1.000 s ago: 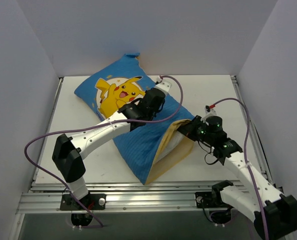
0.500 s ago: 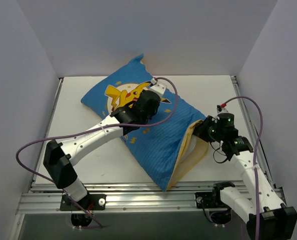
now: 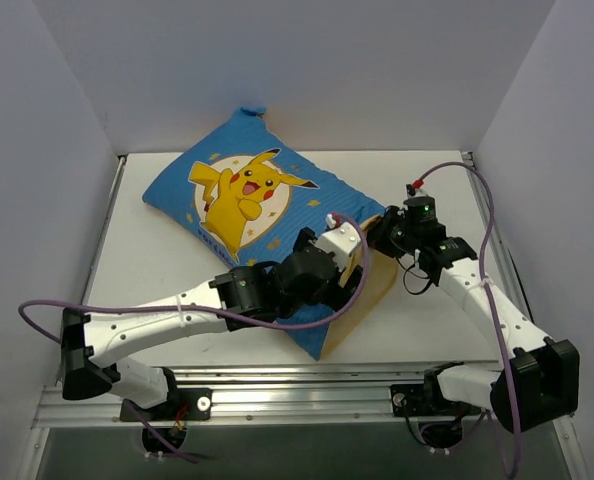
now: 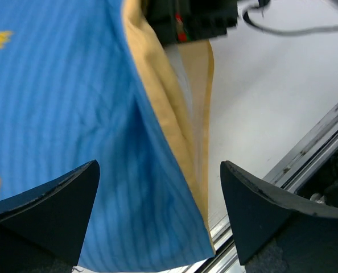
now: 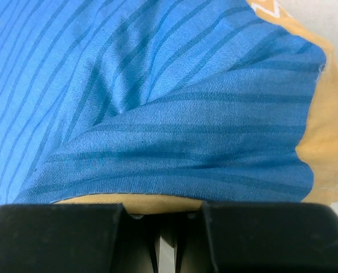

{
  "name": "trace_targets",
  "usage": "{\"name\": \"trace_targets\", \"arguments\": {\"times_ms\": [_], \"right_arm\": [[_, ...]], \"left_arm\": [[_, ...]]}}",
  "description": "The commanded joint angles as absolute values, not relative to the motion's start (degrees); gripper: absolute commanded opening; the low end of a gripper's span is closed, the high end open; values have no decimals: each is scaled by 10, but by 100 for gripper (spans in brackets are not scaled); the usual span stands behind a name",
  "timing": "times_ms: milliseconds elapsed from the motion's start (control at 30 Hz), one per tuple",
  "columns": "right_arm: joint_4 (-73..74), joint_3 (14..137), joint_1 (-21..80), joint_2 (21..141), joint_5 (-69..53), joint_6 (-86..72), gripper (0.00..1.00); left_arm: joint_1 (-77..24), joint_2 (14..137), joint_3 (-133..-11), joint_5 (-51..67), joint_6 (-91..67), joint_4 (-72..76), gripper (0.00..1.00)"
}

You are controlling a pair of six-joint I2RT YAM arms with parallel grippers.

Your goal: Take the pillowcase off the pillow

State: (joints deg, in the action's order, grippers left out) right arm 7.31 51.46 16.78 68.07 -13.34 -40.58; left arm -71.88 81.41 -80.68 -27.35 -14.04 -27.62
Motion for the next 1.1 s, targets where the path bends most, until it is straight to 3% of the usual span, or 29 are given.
{"name": "trace_targets", "arguments": {"times_ms": [0, 167, 400, 433, 500, 533, 567, 967, 1067], "right_arm": [[11, 567, 180, 694, -106, -424, 0], [12, 587, 193, 715, -97, -428, 0], [17, 585, 207, 715, -85, -432, 0], [18, 585, 207, 714, -84, -432, 0], [23, 587, 207, 713, -80, -427, 0], [27, 590, 205, 712, -77, -419, 0], [39, 593, 202, 712, -75, -414, 0], [81, 639, -24, 721, -223, -365, 0], [66, 642, -34, 734, -247, -366, 0]], "left_arm": [[-748, 842, -791, -352, -163, -271, 93], [-763, 888, -795, -450, -181, -277, 88], [-764, 940, -813, -491, -195, -306, 70], [-764, 945, -812, -494, -199, -309, 53], [-764, 946, -811, -506, -218, -337, 28], [-763, 940, -810, -512, -228, -348, 8], [-763, 935, -809, -519, -231, -358, 3], [-686, 795, -691, -520, -324, -495, 2], [-675, 776, -667, -492, -325, -491, 2]]}}
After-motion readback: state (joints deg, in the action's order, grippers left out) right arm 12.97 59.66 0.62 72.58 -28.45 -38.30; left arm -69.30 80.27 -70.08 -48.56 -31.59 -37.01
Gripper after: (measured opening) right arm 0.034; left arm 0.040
